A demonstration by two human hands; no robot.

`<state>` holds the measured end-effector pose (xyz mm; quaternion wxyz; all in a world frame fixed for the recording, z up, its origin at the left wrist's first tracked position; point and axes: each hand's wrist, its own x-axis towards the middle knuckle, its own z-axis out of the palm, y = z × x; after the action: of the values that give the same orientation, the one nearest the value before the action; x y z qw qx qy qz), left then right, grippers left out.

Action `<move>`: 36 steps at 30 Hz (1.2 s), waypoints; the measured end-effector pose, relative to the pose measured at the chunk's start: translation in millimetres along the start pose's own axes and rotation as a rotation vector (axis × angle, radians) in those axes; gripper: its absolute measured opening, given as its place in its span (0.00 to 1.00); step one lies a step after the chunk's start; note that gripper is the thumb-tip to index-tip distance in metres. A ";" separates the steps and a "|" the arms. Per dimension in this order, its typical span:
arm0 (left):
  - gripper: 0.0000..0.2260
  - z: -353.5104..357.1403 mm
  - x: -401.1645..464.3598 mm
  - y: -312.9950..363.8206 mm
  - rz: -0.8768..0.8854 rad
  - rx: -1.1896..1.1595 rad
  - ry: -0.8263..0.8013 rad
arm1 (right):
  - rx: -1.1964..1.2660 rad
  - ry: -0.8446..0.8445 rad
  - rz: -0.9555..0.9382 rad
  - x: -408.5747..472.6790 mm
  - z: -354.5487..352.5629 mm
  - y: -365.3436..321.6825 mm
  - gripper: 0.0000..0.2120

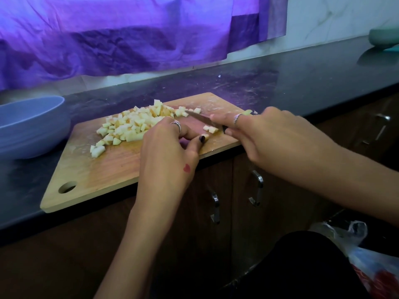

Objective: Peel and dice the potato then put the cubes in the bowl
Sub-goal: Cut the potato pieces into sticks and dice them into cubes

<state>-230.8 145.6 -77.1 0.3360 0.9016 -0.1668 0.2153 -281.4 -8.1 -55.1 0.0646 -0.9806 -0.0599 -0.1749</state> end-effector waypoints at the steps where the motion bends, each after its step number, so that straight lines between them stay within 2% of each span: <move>1: 0.04 -0.3 -0.5 0.6 -0.001 -0.006 0.001 | 0.070 0.015 -0.004 -1.5 -0.4 2.9 0.18; 3: 0.06 -0.9 -0.8 1.3 -0.011 -0.016 -0.002 | 0.170 0.043 -0.042 -5.4 -0.6 8.6 0.18; 11: 0.07 -1.8 -1.3 3.2 -0.014 -0.079 -0.029 | 0.217 -0.009 -0.042 -14.0 1.2 12.4 0.18; 15: 0.12 -3.9 2.6 4.2 -0.044 -0.071 -0.059 | 0.279 -0.037 -0.075 -11.3 -2.8 13.5 0.17; 24: 0.04 -3.1 9.1 0.5 -0.080 -0.026 -0.082 | 0.290 -0.150 -0.047 4.7 -6.4 14.9 0.16; 26: 0.03 -0.6 8.3 -0.6 -0.092 -0.020 -0.057 | 0.213 -0.144 -0.064 2.1 -7.9 10.0 0.17; 29: 0.03 1.8 7.1 -0.7 -0.075 0.008 -0.047 | -0.081 -0.077 -0.116 0.0 -12.2 -0.5 0.19; 30: 0.03 1.0 7.6 0.3 -0.059 0.018 -0.044 | -0.107 -0.041 -0.119 1.7 -15.2 -1.0 0.18; 33: 0.03 -0.9 12.8 0.9 0.005 0.111 -0.017 | 0.092 0.081 -0.060 9.4 -20.9 18.0 0.16; 36: 0.11 -1.0 25.2 3.2 0.055 0.159 0.003 | 0.261 0.207 -0.029 8.1 -28.7 44.3 0.13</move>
<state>-211.0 140.1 -62.1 0.2575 0.9203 -0.1731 0.2384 -277.2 -55.2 -30.2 0.1949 -0.9396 -0.0895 -0.2668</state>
